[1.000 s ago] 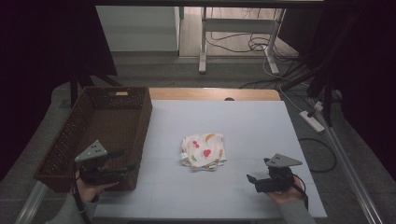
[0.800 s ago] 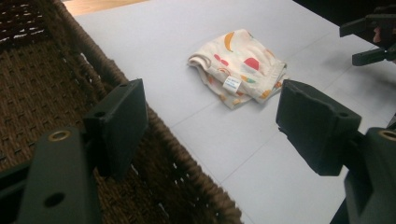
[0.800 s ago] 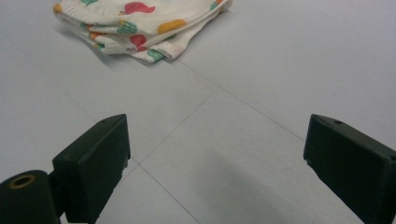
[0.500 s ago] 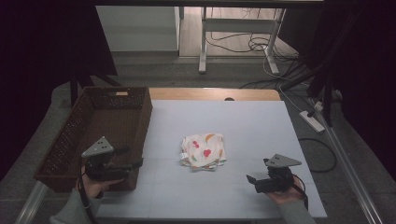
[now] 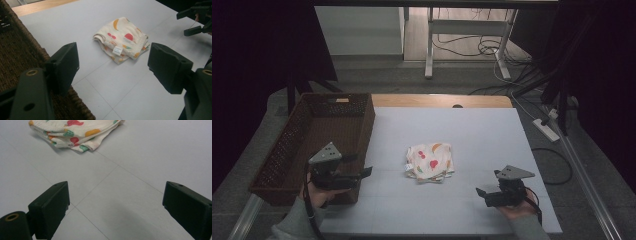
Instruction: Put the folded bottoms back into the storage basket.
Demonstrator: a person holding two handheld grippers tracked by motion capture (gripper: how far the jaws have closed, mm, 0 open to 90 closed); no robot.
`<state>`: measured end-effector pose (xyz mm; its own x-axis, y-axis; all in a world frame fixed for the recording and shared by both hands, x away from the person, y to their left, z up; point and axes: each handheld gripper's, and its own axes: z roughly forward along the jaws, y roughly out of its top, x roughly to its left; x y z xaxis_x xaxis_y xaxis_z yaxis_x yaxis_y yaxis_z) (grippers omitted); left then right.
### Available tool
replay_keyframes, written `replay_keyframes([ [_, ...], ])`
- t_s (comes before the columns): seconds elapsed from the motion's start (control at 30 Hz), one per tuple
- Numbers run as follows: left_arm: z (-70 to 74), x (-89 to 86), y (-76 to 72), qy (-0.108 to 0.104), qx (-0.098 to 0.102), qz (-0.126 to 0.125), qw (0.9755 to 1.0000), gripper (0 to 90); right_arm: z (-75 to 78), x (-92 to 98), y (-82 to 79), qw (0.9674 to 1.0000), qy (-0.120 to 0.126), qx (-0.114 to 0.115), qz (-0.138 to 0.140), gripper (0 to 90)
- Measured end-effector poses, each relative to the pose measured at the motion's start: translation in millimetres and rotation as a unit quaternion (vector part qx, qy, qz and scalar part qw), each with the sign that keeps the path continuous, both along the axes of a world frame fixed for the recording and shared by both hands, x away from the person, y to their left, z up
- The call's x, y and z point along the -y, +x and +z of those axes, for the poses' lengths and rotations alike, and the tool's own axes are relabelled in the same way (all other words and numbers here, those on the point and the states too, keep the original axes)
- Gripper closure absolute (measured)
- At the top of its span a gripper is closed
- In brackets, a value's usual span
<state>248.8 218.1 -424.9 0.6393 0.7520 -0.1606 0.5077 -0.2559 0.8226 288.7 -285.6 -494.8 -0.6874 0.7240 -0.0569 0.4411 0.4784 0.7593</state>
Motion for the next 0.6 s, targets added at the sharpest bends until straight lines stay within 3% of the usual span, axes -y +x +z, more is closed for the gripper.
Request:
replay_keyframes([
  [0.6,3.2,21.0,17.1,-0.006,-0.002,-0.018,0.9998,24.4,-1.6,0.1,0.0,1.0000,-0.004,-0.004,0.000,7.7],
])
